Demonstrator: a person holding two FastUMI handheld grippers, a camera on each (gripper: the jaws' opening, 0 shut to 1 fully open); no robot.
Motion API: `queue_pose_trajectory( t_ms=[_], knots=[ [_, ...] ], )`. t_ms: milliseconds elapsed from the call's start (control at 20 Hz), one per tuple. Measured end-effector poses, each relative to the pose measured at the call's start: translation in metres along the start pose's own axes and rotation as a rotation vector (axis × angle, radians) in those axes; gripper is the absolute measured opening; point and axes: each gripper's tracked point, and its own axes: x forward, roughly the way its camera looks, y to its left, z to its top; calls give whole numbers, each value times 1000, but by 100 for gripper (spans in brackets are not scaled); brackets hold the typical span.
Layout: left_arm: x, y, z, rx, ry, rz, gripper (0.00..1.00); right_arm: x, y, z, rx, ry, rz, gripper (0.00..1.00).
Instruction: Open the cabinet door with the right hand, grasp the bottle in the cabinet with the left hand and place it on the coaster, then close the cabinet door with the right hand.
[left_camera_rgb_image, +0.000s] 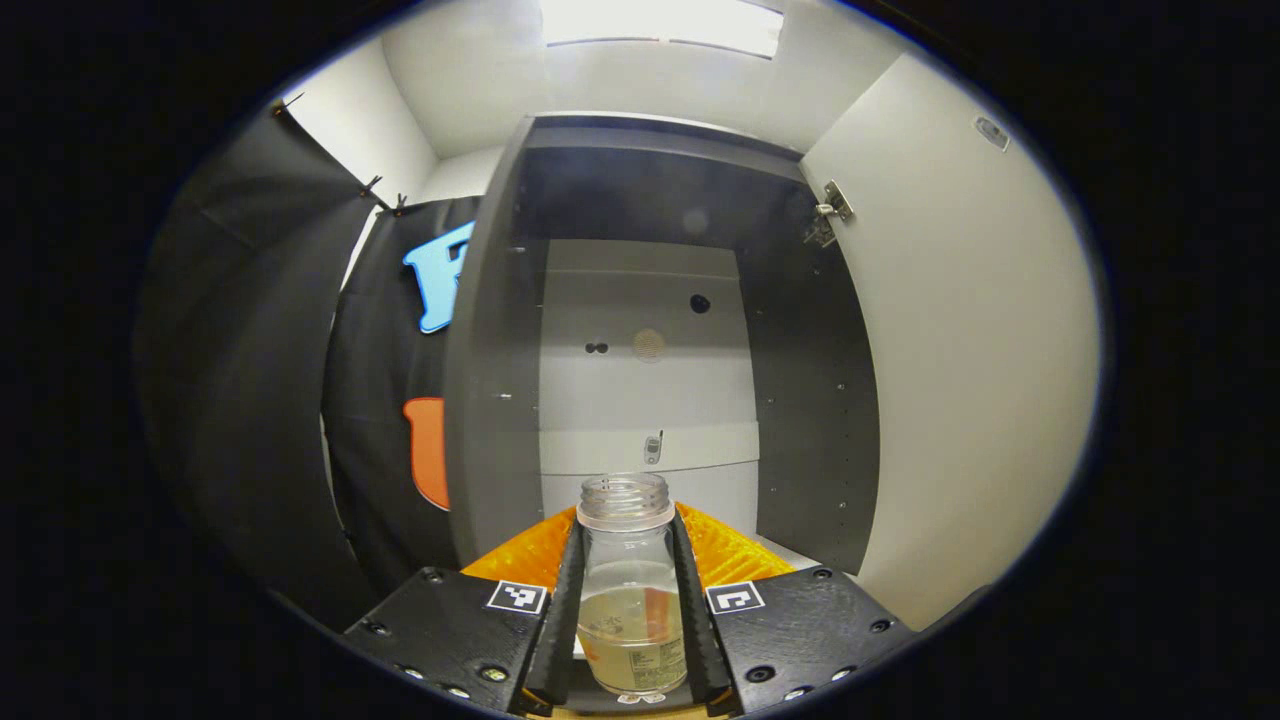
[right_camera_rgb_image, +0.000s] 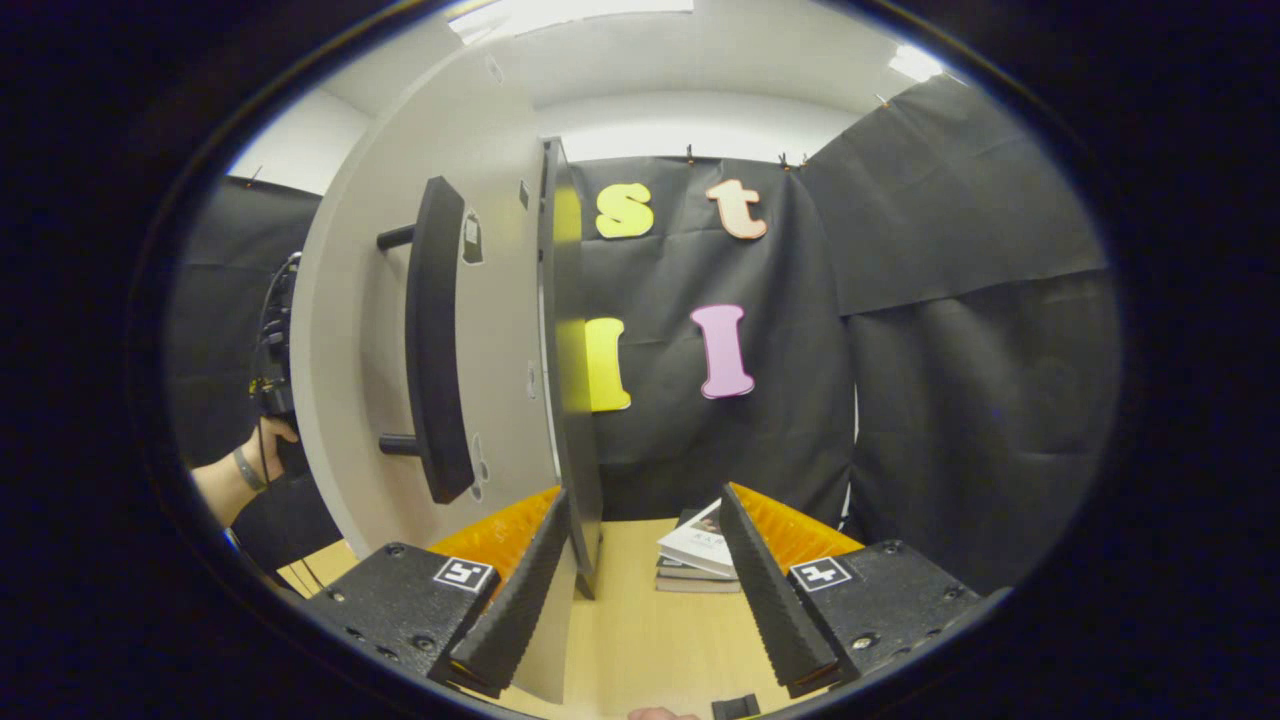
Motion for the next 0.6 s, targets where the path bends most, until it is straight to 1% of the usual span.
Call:
queue_pose_trajectory(
  t_ms=[100,250,450,600],
  knots=[
    [-20,9,-3,-11,4,16,43,0,-4,4,-3,-4,-20,93],
    [-53,30,-17,58,5,91,43,-1,-5,8,9,-22,-28,93],
    [-97,53,-63,111,28,190,43,-2,-8,14,16,-43,-48,93],
    [-132,65,-108,111,35,250,43,-4,-11,23,21,-67,-70,93]
  ],
)
